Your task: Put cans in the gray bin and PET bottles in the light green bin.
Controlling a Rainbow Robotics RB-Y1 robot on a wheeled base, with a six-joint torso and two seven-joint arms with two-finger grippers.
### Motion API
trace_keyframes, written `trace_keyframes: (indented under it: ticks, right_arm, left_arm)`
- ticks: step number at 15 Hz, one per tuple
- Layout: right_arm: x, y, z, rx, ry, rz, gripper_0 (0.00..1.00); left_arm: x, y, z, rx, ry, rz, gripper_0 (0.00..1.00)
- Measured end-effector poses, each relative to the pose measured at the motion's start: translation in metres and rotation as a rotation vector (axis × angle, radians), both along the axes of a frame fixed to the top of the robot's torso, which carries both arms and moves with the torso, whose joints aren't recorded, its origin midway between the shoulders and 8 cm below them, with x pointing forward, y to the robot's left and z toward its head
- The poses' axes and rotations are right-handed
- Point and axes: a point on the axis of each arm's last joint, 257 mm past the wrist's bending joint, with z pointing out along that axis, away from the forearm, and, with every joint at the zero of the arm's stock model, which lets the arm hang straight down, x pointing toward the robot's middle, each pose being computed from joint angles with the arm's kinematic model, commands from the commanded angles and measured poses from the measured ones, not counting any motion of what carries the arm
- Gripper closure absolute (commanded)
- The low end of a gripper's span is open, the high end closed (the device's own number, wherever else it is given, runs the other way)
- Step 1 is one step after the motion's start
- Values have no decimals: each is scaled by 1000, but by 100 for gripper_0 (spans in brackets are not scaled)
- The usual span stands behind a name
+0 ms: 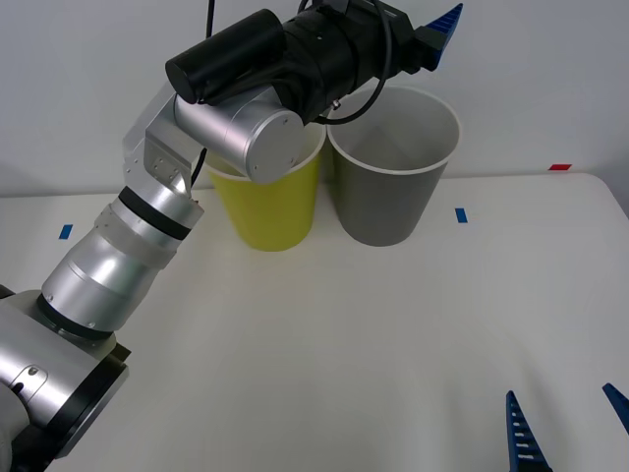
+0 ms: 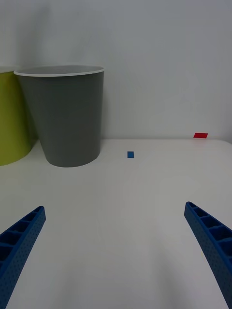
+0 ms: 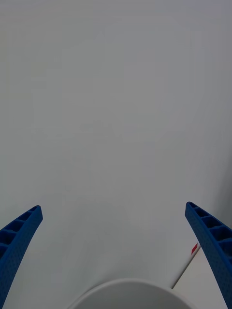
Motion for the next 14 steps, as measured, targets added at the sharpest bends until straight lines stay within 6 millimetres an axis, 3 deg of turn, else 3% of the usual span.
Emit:
trace_keyframes:
  ticks: [5, 9, 12, 14]
  right_arm:
    - [0, 0, 0, 0, 0, 0, 0]
    - [0, 0, 0, 0, 0, 0, 0]
    - [0, 0, 0, 0, 0, 0, 0]
    - [0, 0, 0, 0, 0, 0, 0]
  left_arm:
    - [-25, -15, 9, 34, 5, -47, 0]
    - [-42, -31, 3, 56, 41, -89, 0]
    - [-36, -21, -10, 23, 80, -70, 0]
    - [-24, 0, -8, -12, 93, -32, 0]
